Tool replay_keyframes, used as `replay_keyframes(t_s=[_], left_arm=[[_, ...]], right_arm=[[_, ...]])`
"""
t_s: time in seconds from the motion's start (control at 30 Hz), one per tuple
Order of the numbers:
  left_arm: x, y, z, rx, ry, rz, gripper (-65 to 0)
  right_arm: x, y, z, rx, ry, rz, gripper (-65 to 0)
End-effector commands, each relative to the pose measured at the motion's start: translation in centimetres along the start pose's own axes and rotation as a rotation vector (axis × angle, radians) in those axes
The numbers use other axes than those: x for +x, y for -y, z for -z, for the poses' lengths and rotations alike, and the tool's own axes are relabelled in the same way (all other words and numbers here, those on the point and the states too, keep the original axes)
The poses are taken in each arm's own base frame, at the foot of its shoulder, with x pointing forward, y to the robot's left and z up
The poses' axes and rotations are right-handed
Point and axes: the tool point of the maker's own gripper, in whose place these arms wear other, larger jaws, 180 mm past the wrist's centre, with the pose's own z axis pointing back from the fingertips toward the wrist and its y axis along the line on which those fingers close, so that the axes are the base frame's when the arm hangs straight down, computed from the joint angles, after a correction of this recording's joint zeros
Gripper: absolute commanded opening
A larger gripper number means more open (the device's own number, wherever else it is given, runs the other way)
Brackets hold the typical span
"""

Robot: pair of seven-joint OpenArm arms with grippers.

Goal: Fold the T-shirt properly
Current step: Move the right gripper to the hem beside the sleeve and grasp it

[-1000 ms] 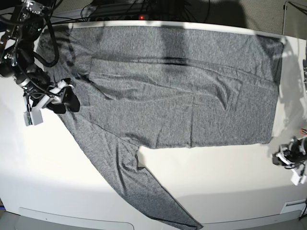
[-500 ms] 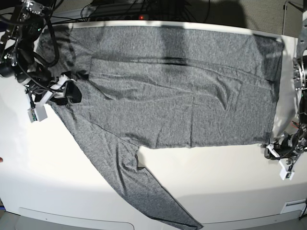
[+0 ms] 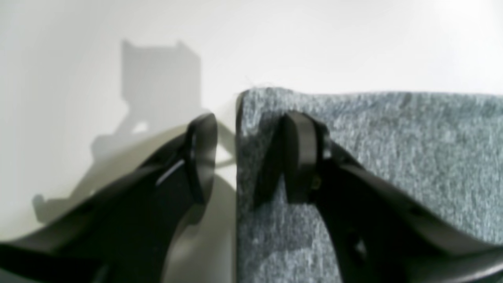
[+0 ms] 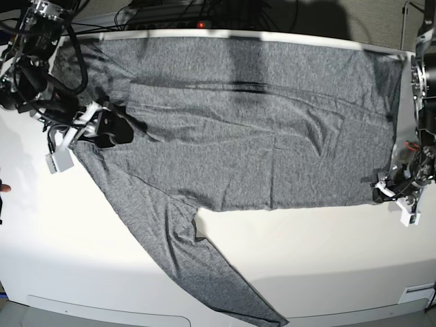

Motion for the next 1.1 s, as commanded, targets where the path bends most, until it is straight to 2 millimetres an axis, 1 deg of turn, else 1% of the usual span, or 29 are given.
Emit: replay_keyframes(t_s=[0.0, 0.1, 0.23, 0.3, 0.47, 0.57, 0.7, 0.83, 1.0, 1.07], left_arm=[[1.9, -0.7, -0.4, 0.014, 0.04, 0.005, -38.3], [1.8, -0.7, -0.4, 0.014, 0.037, 0.003, -38.3], [1.3, 0.0, -0.4, -0.029, 0.019, -0.12, -38.4], [0.9, 0.5, -0.3, -0.047, -0.006, -0.154, -38.4], [0.0, 1.2, -0.1, -0.061, -0.053, -0.156, -38.4], [0.3, 1.4, -0.1, -0.071, -0.043, -0.171, -38.4], [0.8, 2.5, -0.2, -0.136, -0.022, -0.208, -38.4], [0.9, 2.6, -0.2, -0.141, -0.017, -0.215, -38.4], [1.0, 2.6, -0.2, -0.14, -0.011, -0.215, -44.2], [1.4, 2.5, -0.2, -0.137, 0.009, -0.216, -49.4]], right_arm=[[1.4, -0.3, -0.4, 0.011, 0.039, -0.03, -35.0], [1.4, -0.3, -0.4, 0.012, 0.037, -0.032, -35.0], [1.4, -0.3, -0.4, 0.012, 0.038, -0.032, -35.0], [1.4, -0.3, -0.4, 0.012, 0.038, -0.032, -35.0], [1.4, -0.3, -0.4, 0.012, 0.04, -0.033, -35.0], [1.4, -0.3, -0.4, 0.012, 0.041, -0.033, -35.0], [1.4, -0.3, -0.4, 0.012, 0.042, -0.033, -35.0], [1.5, -0.3, -0.4, 0.012, 0.046, -0.034, -35.0], [1.6, -0.3, -0.4, 0.012, 0.049, -0.034, -35.0], [1.6, -0.3, -0.4, 0.012, 0.049, -0.034, -35.0]])
